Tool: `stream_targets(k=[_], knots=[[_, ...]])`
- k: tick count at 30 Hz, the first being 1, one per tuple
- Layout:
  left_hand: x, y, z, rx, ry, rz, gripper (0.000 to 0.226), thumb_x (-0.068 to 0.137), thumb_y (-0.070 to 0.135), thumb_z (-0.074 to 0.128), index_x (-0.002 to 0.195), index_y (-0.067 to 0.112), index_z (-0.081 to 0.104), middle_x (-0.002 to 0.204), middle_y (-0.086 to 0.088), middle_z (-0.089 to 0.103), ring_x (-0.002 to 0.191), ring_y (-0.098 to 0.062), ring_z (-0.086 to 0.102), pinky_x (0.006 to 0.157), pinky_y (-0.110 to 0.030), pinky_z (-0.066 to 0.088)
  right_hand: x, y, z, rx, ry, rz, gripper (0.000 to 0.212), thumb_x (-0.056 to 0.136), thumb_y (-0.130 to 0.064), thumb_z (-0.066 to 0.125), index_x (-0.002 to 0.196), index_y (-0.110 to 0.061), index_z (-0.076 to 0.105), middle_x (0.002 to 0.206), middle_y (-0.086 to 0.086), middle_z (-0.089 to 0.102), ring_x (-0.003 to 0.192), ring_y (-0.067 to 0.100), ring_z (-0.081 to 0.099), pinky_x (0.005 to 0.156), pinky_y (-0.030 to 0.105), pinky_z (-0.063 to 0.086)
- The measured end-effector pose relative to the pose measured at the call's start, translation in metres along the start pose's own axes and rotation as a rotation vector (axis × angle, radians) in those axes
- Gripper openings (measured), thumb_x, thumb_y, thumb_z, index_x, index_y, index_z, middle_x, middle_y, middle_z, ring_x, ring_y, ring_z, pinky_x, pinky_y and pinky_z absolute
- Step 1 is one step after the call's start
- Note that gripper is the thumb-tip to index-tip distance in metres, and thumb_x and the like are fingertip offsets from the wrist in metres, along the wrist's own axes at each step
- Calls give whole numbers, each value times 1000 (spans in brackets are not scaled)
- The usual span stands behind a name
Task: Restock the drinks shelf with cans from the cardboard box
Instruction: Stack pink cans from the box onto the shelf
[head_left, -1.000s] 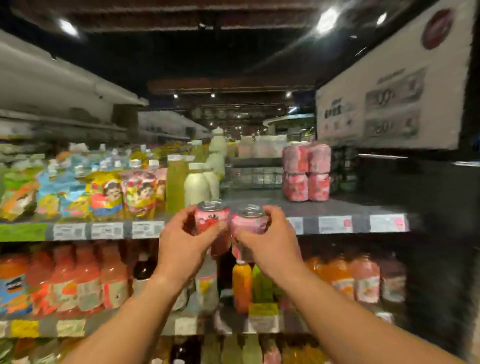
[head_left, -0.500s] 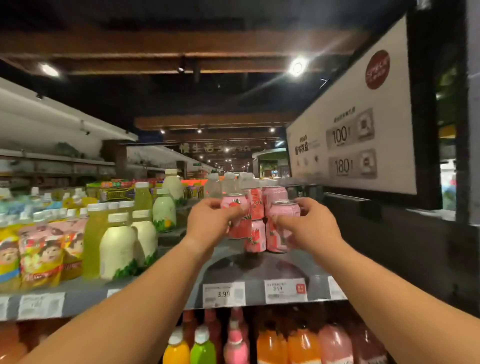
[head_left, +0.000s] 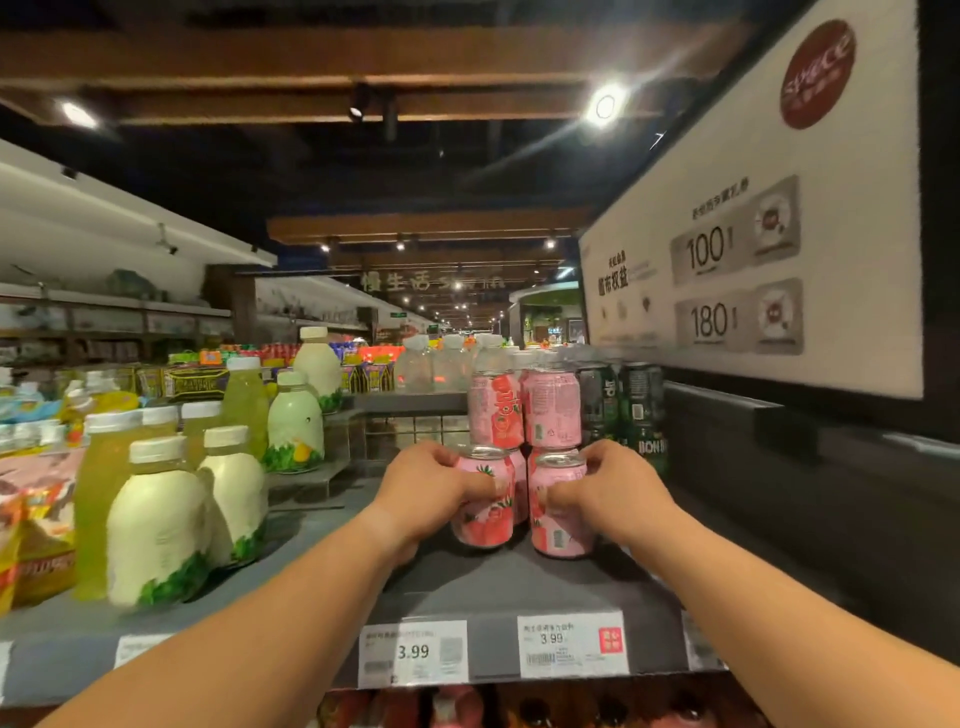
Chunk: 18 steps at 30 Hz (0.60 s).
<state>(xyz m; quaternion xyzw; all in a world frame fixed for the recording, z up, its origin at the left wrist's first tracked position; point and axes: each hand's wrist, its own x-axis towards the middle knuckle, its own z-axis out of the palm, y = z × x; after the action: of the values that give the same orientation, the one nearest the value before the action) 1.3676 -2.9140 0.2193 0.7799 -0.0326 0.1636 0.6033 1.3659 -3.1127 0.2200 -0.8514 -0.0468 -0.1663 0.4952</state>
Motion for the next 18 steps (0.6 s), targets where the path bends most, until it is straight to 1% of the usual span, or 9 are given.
stream_targets(k=[2,5,9,10,11,12,14,18], knots=[[4,-3,3,12,-27,-8,32,62,9,93,83,9,70,75,-7,77,69,-20,74,67,-34,59,3,1,1,-17,-2,-6,39,55,-34,82,84,-28,56,92,-5,70,82,16,69,78,41,59],[7,-6,5,25,-60,-19,35,60,10,94,87,5,71,79,-8,78,73,-21,75,72,-36,61,5,2,1,-32,-7,-13,40,60,-32,83,88,-31,54,94,-6,69,83,15,68,79,41,59],[7,-9,7,-11,-72,-28,42,63,9,93,95,3,67,80,-7,78,72,-20,75,66,-32,59,5,3,1,-45,4,-13,38,62,-30,82,91,-30,57,93,-5,70,83,17,68,80,42,59],[6,-9,7,-22,-76,-34,40,65,8,92,95,3,67,81,-8,78,74,-22,76,68,-34,61,5,4,1,-42,6,-11,38,62,-30,81,93,-29,59,93,-5,70,83,17,68,79,42,59],[6,-10,6,-31,-83,-39,36,67,7,91,93,3,67,83,-9,78,79,-26,76,74,-40,62,5,5,0,-44,12,-9,38,62,-30,81,94,-28,60,92,-6,69,82,17,68,79,42,59],[5,-10,6,-34,-93,-42,31,69,5,90,89,5,67,85,-11,78,84,-29,76,82,-45,62,5,5,0,-45,18,-6,38,61,-31,80,94,-27,60,91,-6,69,82,17,68,78,42,59],[4,-10,6,-33,-108,-49,28,71,4,88,87,8,65,88,-13,78,89,-33,76,89,-50,60,5,6,-1,-45,24,-5,36,61,-31,80,91,-27,60,89,-6,69,80,17,67,77,42,59],[5,-13,5,-39,-126,-58,43,72,7,90,102,6,60,98,-14,77,93,-31,75,91,-51,59,4,7,-1,-49,20,-13,37,64,-29,79,93,-29,58,90,-6,68,81,17,67,78,42,58]])
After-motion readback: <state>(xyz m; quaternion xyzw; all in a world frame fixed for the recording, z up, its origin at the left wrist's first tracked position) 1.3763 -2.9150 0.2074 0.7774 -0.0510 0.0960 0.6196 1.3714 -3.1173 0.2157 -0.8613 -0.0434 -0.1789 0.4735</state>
